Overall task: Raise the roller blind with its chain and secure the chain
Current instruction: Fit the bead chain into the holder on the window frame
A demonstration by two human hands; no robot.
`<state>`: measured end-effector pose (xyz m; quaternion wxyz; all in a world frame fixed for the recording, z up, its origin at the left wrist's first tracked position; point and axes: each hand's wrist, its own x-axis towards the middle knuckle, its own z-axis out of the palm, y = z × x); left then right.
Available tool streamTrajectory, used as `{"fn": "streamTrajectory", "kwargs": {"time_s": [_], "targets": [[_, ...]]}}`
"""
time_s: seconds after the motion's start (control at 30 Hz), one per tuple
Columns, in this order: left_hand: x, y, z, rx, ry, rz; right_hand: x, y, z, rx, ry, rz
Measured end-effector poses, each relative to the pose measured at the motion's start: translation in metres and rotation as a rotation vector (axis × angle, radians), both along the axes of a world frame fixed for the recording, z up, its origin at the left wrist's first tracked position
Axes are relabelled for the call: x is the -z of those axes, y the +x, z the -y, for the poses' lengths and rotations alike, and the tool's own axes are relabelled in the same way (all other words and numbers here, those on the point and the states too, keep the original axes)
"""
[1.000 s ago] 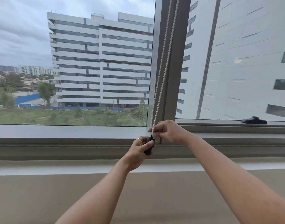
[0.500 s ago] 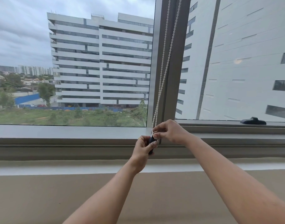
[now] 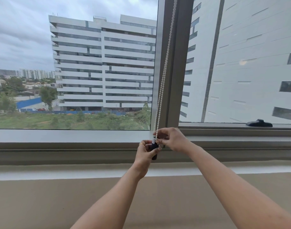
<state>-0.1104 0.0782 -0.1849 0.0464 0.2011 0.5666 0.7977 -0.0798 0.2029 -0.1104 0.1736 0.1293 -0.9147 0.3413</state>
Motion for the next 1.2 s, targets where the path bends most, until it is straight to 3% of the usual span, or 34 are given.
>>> {"fn": "streamTrajectory", "kwargs": {"time_s": [0.33, 1.2], "targets": [[0.006, 0.003, -0.006, -0.023, 0.002, -0.034, 0.012, 0.004, -0.003, 0.01, -0.053, -0.083], [0.01, 0.006, -0.014, -0.067, -0.023, -0.061, 0.034, 0.005, -0.004, 0.028, -0.284, -0.076]]}}
